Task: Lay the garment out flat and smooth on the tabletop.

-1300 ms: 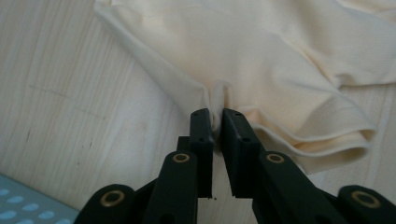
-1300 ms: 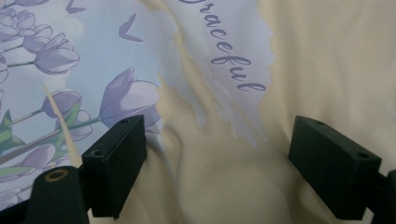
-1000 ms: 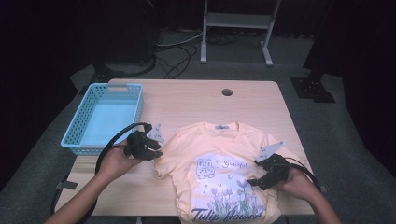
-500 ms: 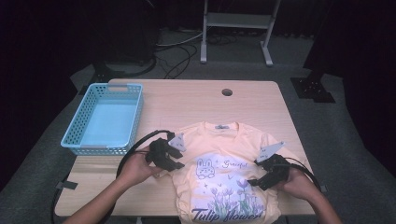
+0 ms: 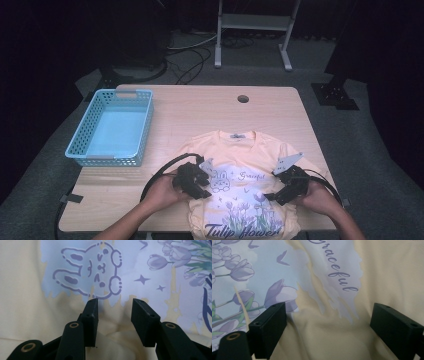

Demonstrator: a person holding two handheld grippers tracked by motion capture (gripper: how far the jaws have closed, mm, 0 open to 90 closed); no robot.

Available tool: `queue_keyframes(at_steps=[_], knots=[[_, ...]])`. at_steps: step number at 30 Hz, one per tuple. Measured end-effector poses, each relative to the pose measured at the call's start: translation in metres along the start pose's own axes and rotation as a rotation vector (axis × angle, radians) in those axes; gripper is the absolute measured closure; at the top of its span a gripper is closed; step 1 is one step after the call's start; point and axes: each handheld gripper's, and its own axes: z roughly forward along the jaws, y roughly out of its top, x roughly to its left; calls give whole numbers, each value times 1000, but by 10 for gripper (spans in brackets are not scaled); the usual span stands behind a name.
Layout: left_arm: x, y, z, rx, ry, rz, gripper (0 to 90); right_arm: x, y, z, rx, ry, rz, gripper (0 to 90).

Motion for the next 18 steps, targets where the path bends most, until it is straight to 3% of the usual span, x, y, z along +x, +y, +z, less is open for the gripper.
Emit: queue_keyframes(at_steps=[4,11,18], knots=[[3,-2,-1,-15,-10,-40,546,0,4,2,19,1,0,104],[11,-3,-3,33,53,-25,503,-2,10,5,40,11,-18,78],[29,-7,-6,22,52,-62,495,-7,22,13,55,11,-23,61]])
